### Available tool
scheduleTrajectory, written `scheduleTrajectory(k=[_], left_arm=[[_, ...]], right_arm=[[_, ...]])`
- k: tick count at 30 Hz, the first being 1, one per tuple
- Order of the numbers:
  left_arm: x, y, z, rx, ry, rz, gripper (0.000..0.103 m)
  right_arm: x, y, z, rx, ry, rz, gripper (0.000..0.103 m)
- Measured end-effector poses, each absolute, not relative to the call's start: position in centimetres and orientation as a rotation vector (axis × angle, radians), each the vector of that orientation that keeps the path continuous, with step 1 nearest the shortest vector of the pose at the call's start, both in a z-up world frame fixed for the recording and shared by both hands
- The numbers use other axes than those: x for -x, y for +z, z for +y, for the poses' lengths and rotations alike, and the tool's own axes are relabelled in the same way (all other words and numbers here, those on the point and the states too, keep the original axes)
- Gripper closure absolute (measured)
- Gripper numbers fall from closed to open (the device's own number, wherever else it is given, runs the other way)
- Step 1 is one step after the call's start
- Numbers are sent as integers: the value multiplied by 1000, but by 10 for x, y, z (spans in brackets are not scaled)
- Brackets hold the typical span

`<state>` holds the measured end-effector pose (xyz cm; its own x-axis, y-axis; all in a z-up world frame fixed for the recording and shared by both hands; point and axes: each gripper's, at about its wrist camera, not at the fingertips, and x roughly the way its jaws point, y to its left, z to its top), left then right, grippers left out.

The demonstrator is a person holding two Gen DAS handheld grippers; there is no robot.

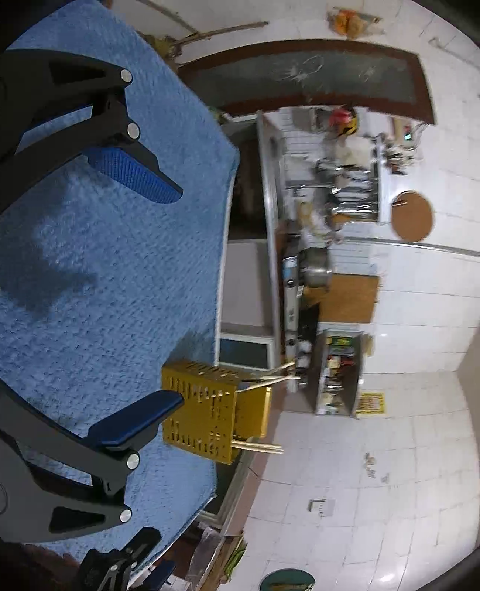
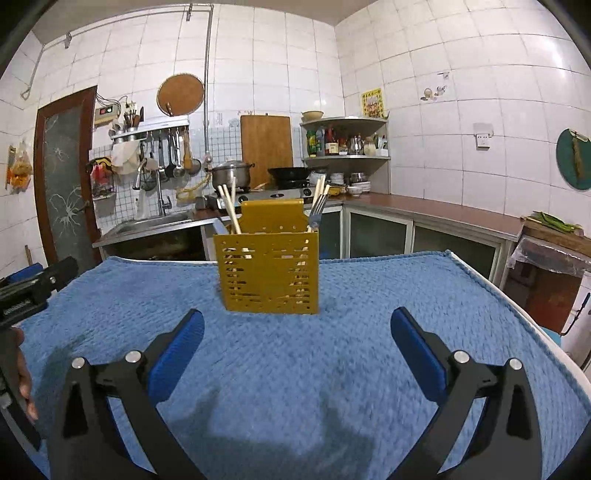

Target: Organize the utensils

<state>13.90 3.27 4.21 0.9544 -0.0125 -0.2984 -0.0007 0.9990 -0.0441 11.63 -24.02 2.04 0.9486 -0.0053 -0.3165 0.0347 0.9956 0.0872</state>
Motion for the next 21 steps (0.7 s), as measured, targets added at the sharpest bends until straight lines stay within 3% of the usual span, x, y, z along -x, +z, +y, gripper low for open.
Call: scheduleTrajectory(k=[6,21], left_arm=[[-112,27,17,-38,22,210,5],[-128,5,24,-29,-26,306,5]], right_arm=[[-101,11,-238,-102,-56,288,4],[-100,1,-224,-67,-78,272,4]])
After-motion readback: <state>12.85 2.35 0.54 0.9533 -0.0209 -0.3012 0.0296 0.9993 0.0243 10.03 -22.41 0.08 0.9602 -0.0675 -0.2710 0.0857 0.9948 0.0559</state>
